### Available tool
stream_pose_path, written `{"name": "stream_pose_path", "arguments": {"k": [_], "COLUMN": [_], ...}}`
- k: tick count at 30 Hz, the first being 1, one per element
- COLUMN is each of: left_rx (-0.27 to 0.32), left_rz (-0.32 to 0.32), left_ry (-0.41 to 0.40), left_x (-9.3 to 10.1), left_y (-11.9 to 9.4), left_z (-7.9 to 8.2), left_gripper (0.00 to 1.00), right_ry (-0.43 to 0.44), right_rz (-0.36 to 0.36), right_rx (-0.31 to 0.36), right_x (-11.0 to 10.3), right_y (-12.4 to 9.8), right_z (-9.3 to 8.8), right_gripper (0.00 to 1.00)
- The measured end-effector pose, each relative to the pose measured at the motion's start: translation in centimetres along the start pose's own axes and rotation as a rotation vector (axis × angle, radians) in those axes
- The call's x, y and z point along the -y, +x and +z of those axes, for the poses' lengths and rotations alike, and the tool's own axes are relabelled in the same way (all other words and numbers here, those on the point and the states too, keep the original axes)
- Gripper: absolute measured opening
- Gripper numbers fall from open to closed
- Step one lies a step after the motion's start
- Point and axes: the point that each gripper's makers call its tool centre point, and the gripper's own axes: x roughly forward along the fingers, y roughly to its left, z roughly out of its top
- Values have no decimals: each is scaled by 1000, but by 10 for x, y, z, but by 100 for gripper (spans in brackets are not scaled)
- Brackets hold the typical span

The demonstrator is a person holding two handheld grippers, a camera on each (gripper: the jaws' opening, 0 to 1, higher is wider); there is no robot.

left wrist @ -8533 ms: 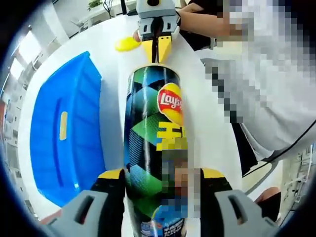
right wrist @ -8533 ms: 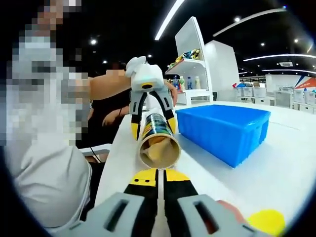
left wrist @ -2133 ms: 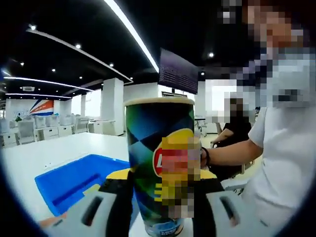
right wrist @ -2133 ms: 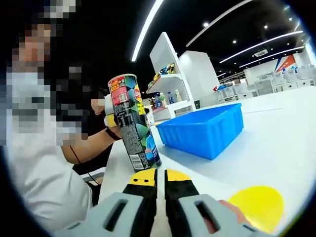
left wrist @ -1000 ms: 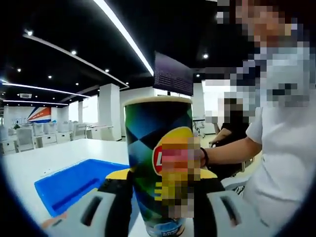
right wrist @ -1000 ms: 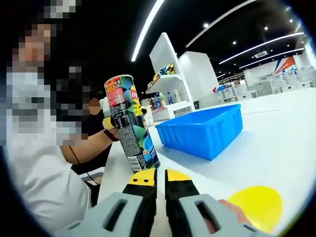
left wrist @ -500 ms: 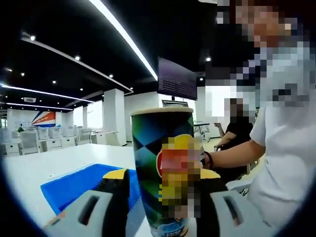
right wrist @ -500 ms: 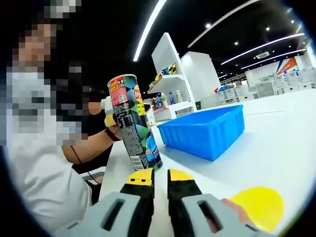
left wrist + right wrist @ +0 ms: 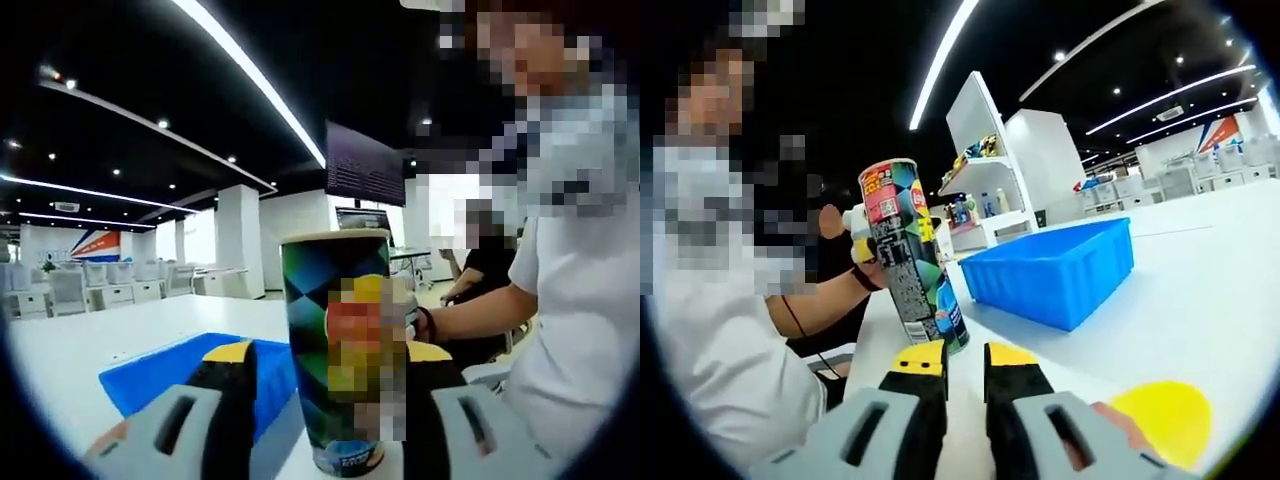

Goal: Open the lid of the chip container on the table, take out the chips, place them into the box in front of the container, and close the lid

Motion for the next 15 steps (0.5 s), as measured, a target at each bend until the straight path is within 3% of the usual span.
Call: {"name": "stream_pose_path", "arguments": {"k": [13, 15], "left_rx": [-8, 8], "left_rz": [50, 86], "left_ry": [23, 29], "left_x": [-1, -6], "left_y": [-28, -34], "left_z": [7, 11], "left_gripper": [61, 61], "right_ry": [5, 6], "right_rz": [8, 6], "right_rx": [11, 9], "right_x": [-2, -2], "right_y": [0, 0], "right_z": [2, 1], "right_gripper": [15, 15]}}
